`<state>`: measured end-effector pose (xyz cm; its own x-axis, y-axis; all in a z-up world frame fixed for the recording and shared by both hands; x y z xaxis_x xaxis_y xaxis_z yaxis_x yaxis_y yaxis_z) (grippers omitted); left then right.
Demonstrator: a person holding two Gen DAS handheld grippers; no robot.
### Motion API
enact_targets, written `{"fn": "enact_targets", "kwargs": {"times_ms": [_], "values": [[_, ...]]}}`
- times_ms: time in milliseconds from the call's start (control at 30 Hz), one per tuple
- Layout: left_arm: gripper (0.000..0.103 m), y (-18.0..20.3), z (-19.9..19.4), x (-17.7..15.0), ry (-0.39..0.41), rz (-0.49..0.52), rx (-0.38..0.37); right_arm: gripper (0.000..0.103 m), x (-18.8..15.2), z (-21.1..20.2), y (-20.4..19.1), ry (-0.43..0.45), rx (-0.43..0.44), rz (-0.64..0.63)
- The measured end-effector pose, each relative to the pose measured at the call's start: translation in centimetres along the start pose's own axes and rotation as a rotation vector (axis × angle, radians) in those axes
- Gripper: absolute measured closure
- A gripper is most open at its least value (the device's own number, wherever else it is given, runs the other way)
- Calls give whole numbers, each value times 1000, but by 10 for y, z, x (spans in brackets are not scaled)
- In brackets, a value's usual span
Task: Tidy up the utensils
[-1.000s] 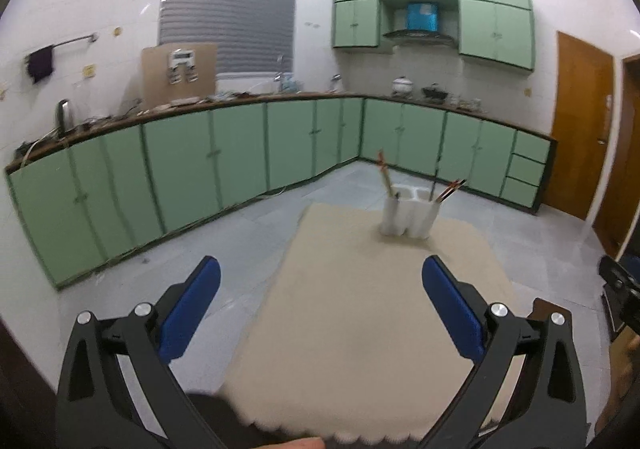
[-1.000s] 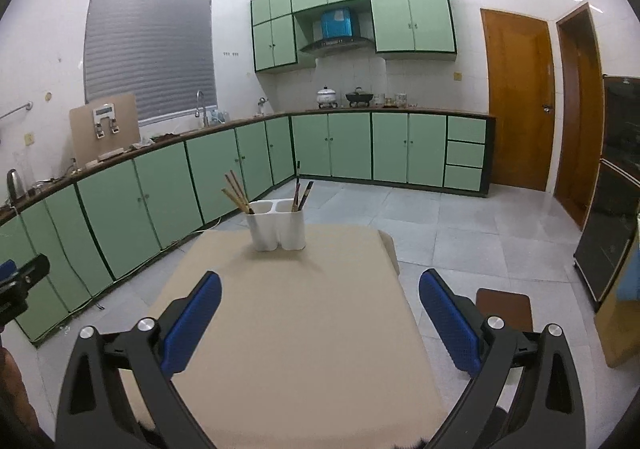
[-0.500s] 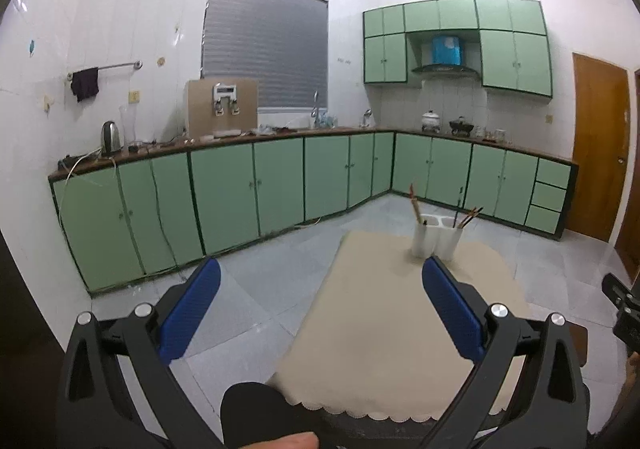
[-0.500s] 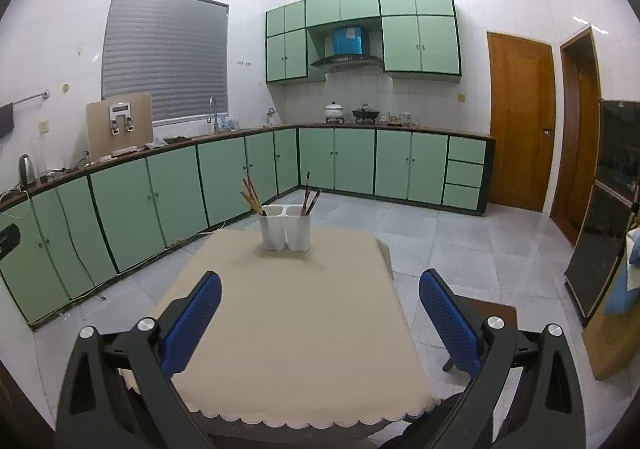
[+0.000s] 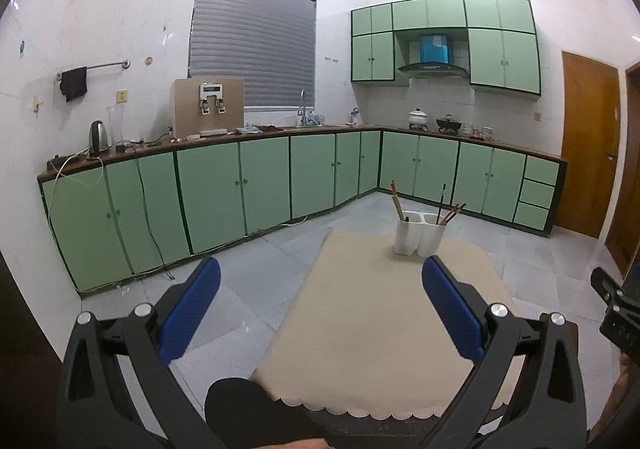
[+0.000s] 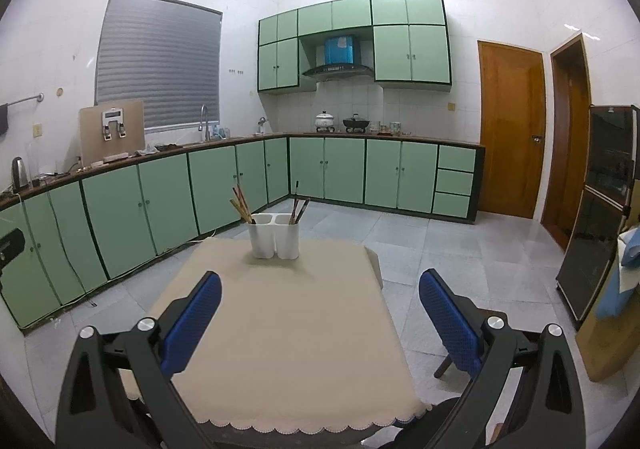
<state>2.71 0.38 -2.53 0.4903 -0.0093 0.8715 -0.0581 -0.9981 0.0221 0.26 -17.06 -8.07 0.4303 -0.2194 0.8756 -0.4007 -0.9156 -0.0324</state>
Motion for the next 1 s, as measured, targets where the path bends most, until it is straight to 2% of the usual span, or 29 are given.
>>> {"fn": "enact_targets", "kwargs": {"times_ms": [400, 1000], "values": [[5, -5, 3, 3, 0, -18, 30, 6, 2, 7, 4, -11, -12, 7], [5, -5, 4, 4, 4, -29, 32, 6, -3, 6, 7, -7, -10, 21]]}}
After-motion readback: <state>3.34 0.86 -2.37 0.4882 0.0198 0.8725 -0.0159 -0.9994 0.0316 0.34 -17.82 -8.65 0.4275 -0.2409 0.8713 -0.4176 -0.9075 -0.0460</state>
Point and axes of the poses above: each gripper's, at about its wrist camera, not at the fingertips, and z roughly the way its jaws point, y to its right, x to its top, the point moved 4 cm from there along z, roughly the way its jaws point, and after that the axes turned 11 degrees about -y, right-handed, at the moved point
